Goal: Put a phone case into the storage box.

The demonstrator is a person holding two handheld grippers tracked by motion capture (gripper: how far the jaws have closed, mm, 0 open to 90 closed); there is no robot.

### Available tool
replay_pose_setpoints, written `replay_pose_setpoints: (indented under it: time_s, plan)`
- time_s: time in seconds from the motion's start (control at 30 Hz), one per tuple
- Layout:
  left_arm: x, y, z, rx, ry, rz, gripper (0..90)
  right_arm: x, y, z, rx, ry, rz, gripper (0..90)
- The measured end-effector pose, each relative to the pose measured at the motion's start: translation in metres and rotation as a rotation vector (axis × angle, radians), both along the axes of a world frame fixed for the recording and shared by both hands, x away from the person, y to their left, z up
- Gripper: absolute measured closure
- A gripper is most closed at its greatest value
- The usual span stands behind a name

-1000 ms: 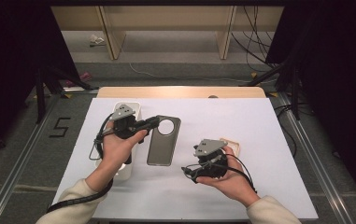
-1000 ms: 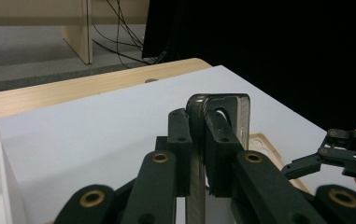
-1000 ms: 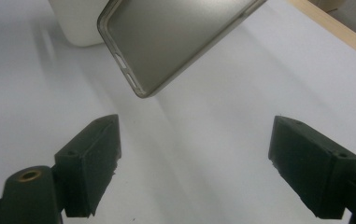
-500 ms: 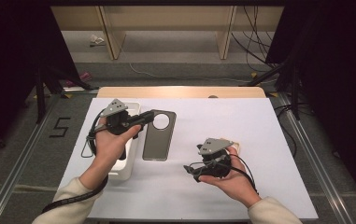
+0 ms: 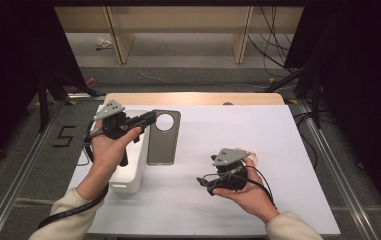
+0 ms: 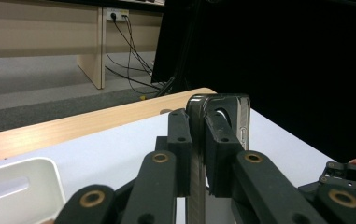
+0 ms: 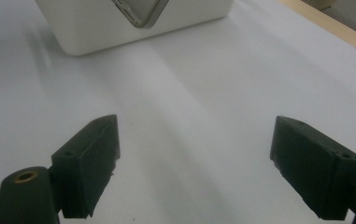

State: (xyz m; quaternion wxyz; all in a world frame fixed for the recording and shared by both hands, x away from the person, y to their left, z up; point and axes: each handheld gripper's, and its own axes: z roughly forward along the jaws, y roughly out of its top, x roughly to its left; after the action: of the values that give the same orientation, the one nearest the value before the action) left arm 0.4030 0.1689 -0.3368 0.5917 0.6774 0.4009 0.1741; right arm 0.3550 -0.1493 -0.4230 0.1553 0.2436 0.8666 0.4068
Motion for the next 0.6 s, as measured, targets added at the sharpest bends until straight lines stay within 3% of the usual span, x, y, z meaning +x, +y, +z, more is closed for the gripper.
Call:
replay_pose_setpoints:
  time_s: [0.6]
  plan:
    - [0.001,0.018,0.011,-0.020,-0.021,0.031,81.7,0.001,-0.001,-0.001,0.020,0.009,-0.008,16.7]
